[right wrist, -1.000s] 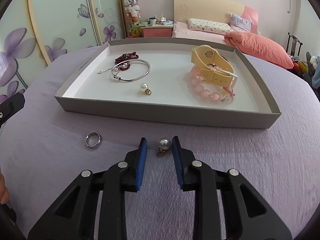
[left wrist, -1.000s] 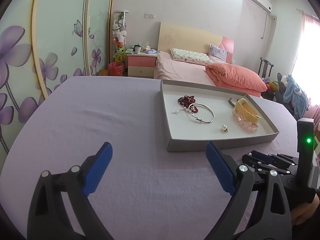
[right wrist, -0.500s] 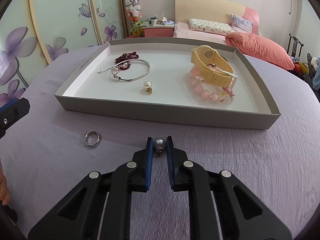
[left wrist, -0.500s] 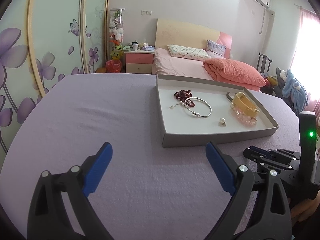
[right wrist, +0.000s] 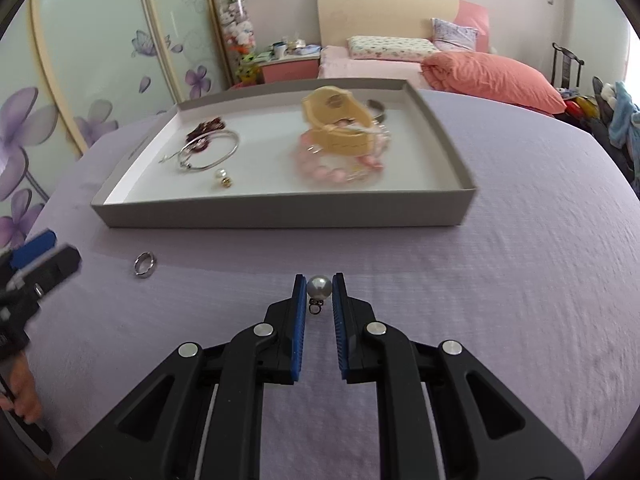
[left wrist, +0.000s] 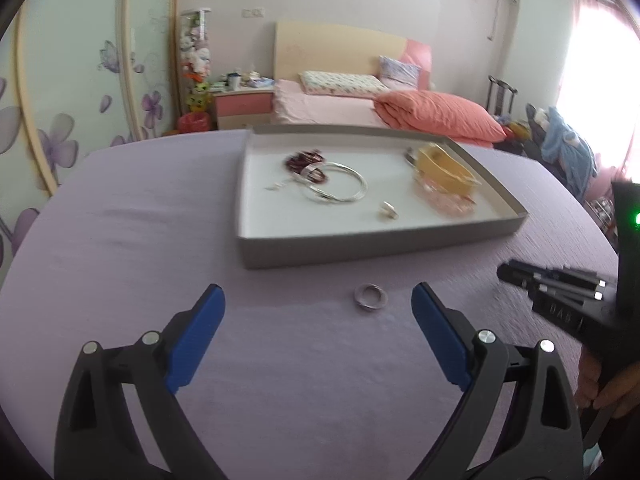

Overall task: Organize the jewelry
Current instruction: 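Grasp the second pearl drop earring with the right gripper while the left grasps the silver ring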

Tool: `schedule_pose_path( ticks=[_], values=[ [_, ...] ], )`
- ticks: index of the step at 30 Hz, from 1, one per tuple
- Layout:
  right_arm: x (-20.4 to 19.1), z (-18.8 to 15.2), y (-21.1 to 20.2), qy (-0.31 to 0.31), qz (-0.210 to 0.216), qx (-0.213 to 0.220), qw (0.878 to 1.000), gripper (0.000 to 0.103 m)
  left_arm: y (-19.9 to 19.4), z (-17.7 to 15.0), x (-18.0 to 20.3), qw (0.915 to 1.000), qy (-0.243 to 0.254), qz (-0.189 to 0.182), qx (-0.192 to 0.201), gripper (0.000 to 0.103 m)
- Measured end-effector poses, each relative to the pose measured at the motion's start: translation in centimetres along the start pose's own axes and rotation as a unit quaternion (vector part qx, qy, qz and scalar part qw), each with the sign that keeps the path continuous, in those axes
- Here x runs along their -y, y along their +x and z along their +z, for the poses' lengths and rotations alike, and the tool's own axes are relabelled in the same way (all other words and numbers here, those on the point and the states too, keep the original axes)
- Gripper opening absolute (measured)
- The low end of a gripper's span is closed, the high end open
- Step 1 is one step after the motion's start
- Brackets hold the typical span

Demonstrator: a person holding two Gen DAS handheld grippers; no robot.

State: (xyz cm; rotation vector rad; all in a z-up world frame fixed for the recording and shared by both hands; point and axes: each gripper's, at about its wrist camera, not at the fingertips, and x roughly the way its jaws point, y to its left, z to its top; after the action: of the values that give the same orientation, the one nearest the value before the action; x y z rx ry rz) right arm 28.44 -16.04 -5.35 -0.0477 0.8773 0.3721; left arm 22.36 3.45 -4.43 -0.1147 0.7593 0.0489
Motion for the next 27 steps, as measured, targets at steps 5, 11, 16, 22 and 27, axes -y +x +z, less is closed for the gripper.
schedule_pose_path(
  ticks=[5, 11, 16, 22, 27],
  values=[
    [0.7, 0.1, -0.2, 0.008, 0.003, 0.005, 1.000, 0.014, 1.8, -0.5, 3.1, 0.9992, 0.030, 0.002, -0.025, 0.094],
    [1.1, -0.1, 0.0, 0.010, 0.012, 0.002, 1.000, 0.014, 4.6, -0.4, 4.4, 0.9980, 0.019, 0.011, -0.059, 0.077],
    [1.4, -0.1, -0.2, 0.010, 0.019, 0.003, 1.000, 0.014, 5.6, 0.0, 4.5, 0.9977, 0.000, 0.012, -0.067, 0.062],
    [1.6, -0.2, -0.1, 0.013, 0.022, 0.002, 1.000, 0.014, 5.9, 0.3, 5.0, 0.9976, 0.010, 0.019, -0.065, 0.033],
    [1.5, -0.3, -0.1, 0.012, 0.025, 0.001, 1.000, 0.014, 5.8, 0.4, 4.9, 0.9979, 0.008, 0.011, -0.064, 0.022]
  ],
)
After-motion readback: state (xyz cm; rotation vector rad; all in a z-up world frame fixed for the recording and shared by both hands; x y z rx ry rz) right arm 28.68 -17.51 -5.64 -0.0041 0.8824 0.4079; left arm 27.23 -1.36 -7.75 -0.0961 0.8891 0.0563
